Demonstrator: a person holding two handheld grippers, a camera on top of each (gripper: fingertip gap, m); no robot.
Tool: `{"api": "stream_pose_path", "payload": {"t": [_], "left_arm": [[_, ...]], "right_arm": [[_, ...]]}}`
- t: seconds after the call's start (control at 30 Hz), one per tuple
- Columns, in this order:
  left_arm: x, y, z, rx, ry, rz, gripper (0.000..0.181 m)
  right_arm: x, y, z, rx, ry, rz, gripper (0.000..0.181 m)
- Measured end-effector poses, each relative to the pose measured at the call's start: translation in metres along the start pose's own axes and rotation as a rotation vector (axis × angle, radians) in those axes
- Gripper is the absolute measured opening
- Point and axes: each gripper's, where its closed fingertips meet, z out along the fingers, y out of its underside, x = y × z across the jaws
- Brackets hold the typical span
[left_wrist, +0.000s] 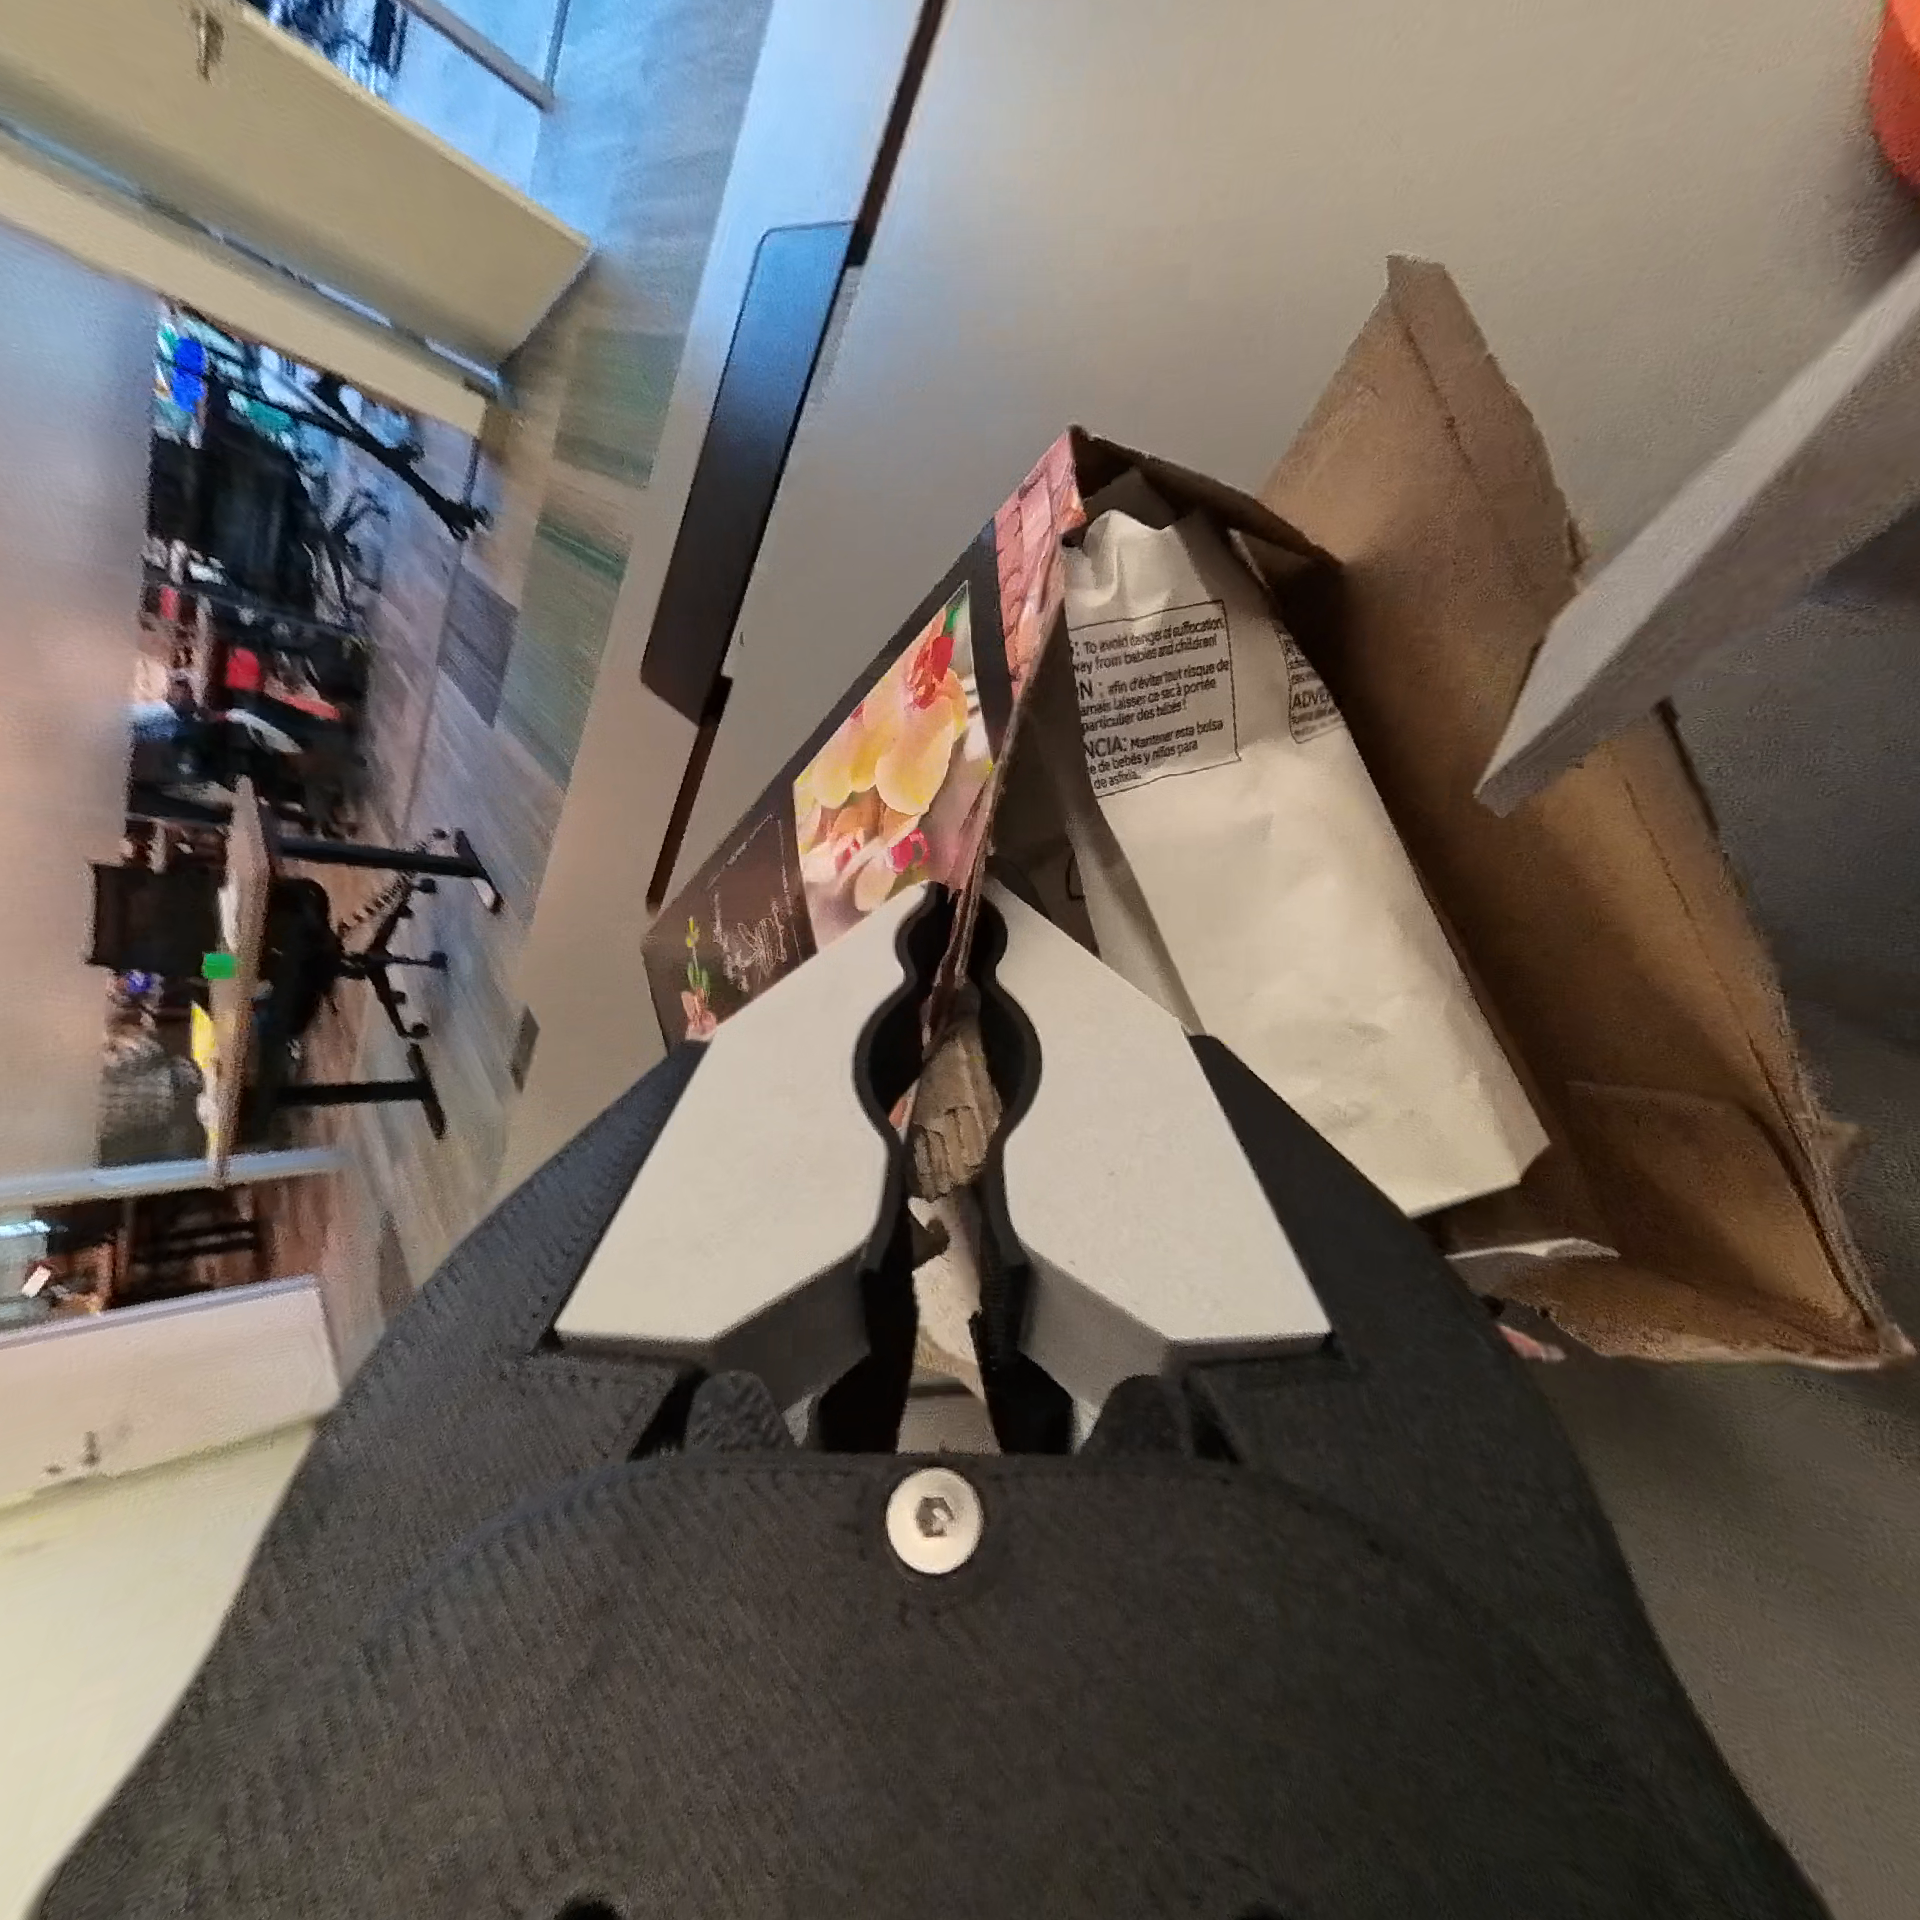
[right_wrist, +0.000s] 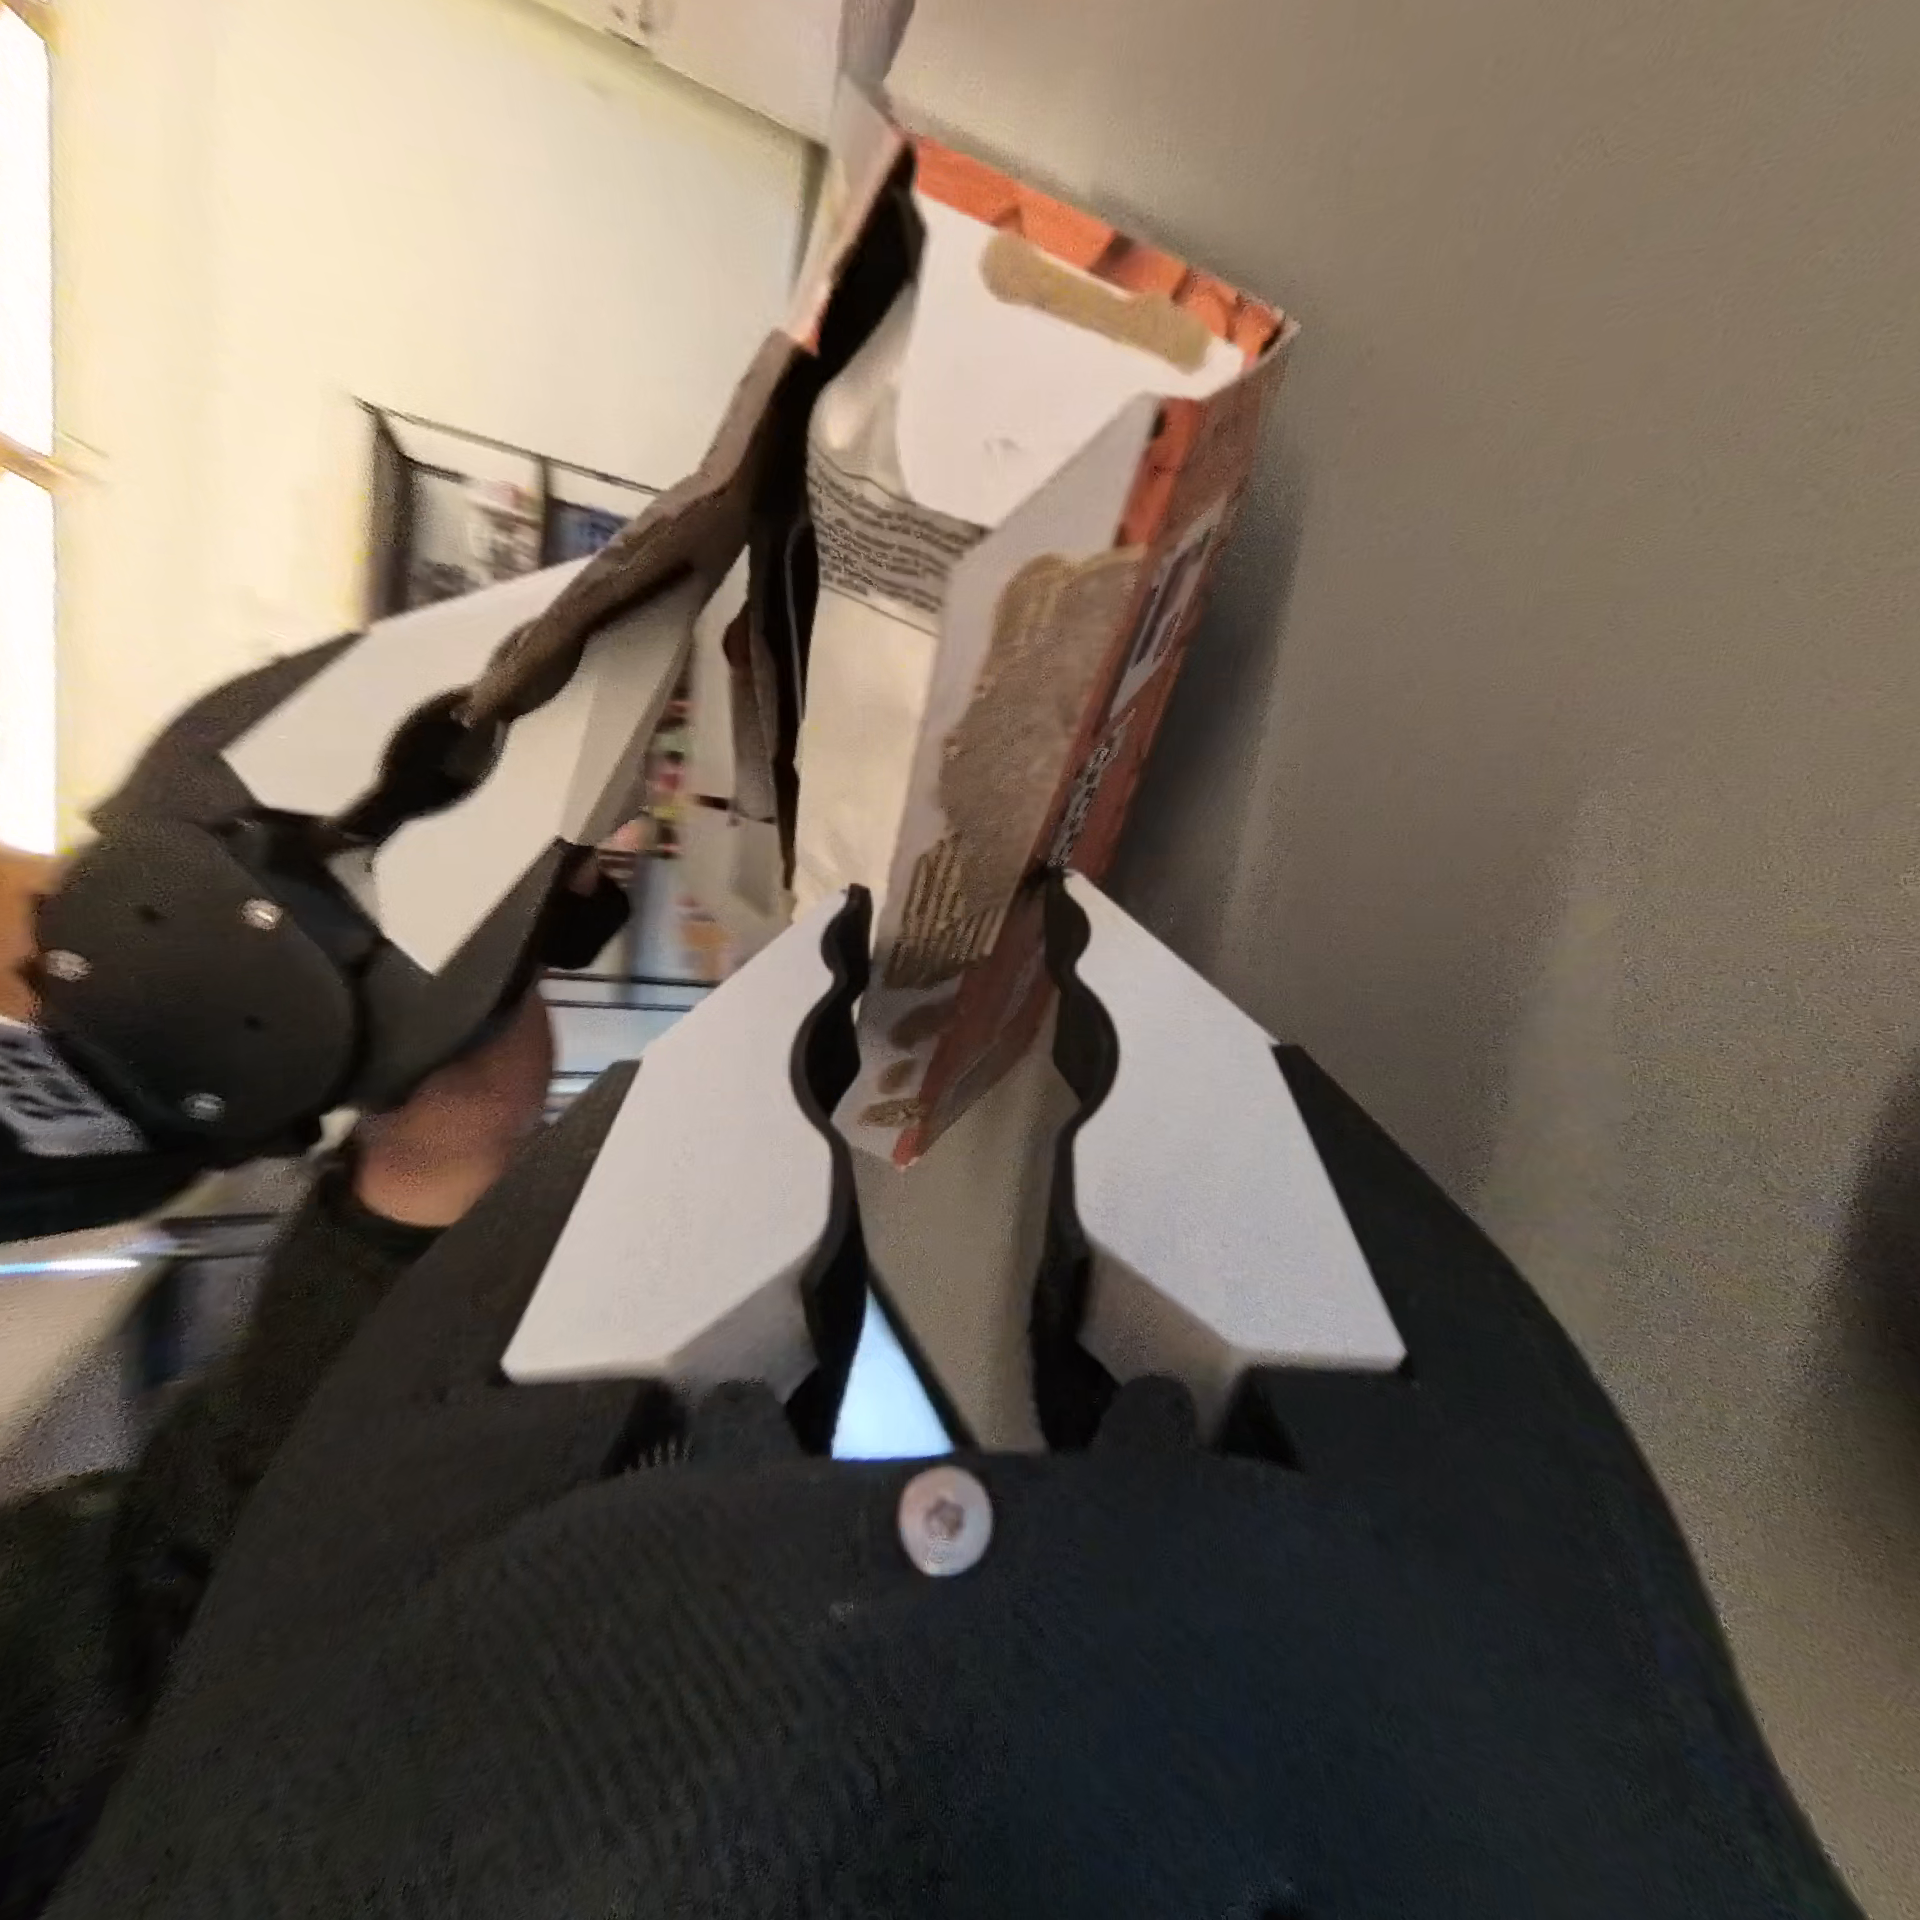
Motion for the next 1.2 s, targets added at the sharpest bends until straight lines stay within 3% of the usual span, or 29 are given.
{"api": "stream_pose_path", "payload": {"t": [0.17, 0.3, 0.43, 0.6, 0.8, 0.87, 0.97, 1.03, 1.2], "left_arm": [[-0.034, -0.011, -0.027, 0.047, -0.048, -0.215, 0.0], [-0.054, -0.016, -0.051, 0.086, -0.1, -0.371, 0.0], [-0.08, -0.005, -0.073, 0.112, -0.243, -0.494, 0.0], [-0.107, 0.013, -0.112, 0.226, -0.296, -0.905, 0.0], [-0.091, 0.016, -0.151, 0.387, -0.207, -1.384, 0.0], [-0.08, 0.014, -0.159, 0.453, -0.154, -1.549, 0.001], [-0.037, 0.022, -0.136, 0.4, 0.018, -1.729, 0.007], [-0.033, 0.02, -0.14, 0.479, 0.114, -1.798, 0.009], [-0.043, 0.011, -0.159, 0.458, 0.092, -1.663, 0.009]], "right_arm": [[-0.035, -0.036, -0.031, 0.04, 0.205, -0.377, 0.021], [-0.074, -0.058, -0.041, -0.04, 0.307, -0.596, 0.018], [-0.115, -0.082, -0.039, -0.142, 0.404, -0.811, 0.007], [-0.205, -0.094, -0.027, -0.221, 0.491, -1.068, 0.005], [-0.289, -0.084, -0.008, -0.364, 0.656, -1.462, 0.001], [-0.292, -0.072, -0.005, -0.411, 0.678, -1.527, 0.001], [-0.236, -0.055, -0.006, -0.612, 0.769, -1.475, 0.005], [-0.244, -0.054, -0.007, -0.537, 0.723, -1.482, 0.001], [-0.255, -0.053, -0.021, -0.552, 0.73, -1.453, 0.001]]}}
